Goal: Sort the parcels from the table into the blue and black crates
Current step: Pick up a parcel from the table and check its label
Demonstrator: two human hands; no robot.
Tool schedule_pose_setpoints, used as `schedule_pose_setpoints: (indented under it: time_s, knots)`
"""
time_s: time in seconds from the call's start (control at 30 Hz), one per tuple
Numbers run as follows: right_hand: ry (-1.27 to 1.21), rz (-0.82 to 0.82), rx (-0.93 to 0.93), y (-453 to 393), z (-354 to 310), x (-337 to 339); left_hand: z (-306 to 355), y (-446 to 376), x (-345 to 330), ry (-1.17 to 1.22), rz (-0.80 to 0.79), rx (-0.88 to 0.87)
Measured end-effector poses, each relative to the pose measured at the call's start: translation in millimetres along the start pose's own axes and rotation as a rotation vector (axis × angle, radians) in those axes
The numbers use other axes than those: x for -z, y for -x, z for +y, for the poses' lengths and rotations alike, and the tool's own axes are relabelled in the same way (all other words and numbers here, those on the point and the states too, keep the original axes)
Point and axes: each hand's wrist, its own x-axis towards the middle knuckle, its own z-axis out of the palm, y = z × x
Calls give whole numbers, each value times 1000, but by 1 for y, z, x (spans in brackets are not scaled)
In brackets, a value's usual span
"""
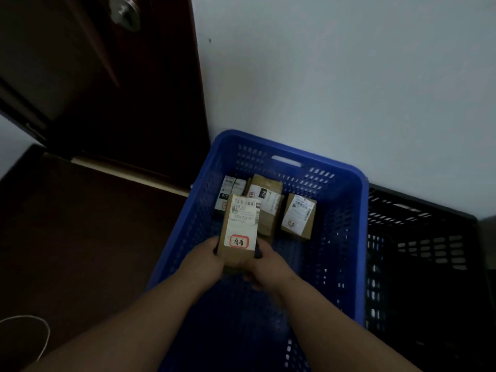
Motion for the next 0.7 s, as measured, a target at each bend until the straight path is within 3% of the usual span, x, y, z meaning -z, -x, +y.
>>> schedule_pose_setpoints:
  time_s: [0.33,0.47,0.7]
  knots:
    - [-134,72,111,-122,-48,10,17,-118,1,61,76,-81]
    - [-113,29,139,-148,-57,13,4,-165,-10,18,77,-72]
    - [-122,-77,98,-166,-58,4,-1,-166,-26,-58,126,-99]
